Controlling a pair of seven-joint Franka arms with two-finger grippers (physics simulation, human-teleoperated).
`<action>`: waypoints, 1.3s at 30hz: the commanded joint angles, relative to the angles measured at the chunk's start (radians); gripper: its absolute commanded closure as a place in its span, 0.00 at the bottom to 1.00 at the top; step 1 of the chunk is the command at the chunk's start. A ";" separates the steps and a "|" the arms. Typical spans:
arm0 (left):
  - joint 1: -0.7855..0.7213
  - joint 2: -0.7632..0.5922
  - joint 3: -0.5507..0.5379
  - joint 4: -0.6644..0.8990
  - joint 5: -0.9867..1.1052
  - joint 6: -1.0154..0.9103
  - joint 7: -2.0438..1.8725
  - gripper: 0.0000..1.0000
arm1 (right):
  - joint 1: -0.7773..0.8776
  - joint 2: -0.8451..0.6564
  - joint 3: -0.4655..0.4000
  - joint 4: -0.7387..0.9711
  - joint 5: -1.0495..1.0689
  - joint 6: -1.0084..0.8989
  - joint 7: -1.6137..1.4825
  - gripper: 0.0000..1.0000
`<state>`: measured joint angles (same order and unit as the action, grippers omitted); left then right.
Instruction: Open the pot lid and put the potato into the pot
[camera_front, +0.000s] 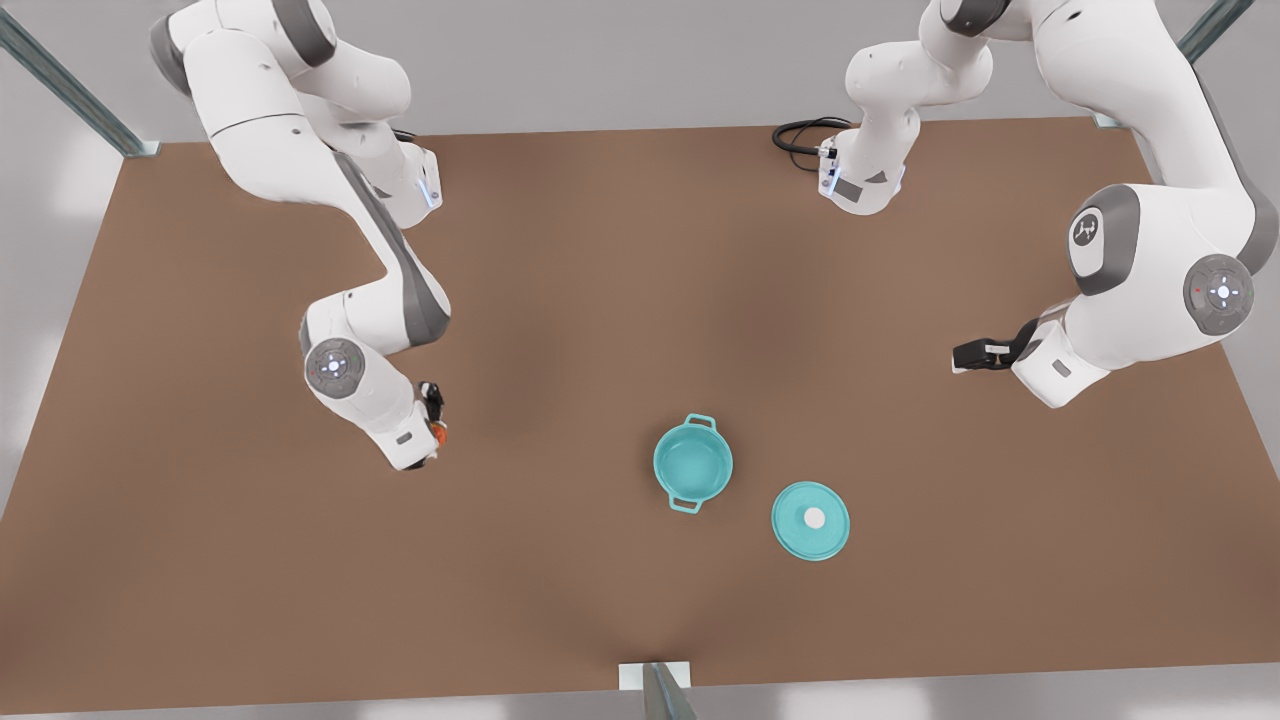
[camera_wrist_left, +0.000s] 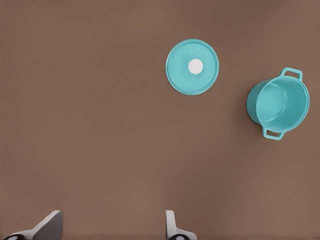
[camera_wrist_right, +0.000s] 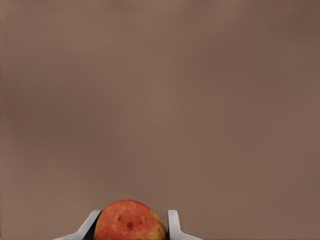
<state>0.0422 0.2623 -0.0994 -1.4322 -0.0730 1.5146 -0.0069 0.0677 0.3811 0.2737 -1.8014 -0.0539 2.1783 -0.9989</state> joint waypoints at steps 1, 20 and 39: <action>-0.001 -0.001 0.000 0.001 -0.001 -0.013 -0.031 0.00 | 0.069 0.024 0.001 0.048 0.023 -0.029 0.265 0.46; -0.002 0.000 0.000 -0.001 0.001 -0.024 -0.033 0.00 | 0.448 0.605 0.038 0.665 0.063 0.371 0.755 0.45; -0.033 0.012 0.000 0.024 0.004 0.001 -0.079 0.00 | 0.117 0.193 0.068 0.369 0.075 -0.076 0.738 0.00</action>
<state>0.0088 0.2752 -0.0995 -1.4124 -0.0671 1.5073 -0.0505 0.2586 0.6742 0.3377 -1.3654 0.0144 2.4927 -0.3488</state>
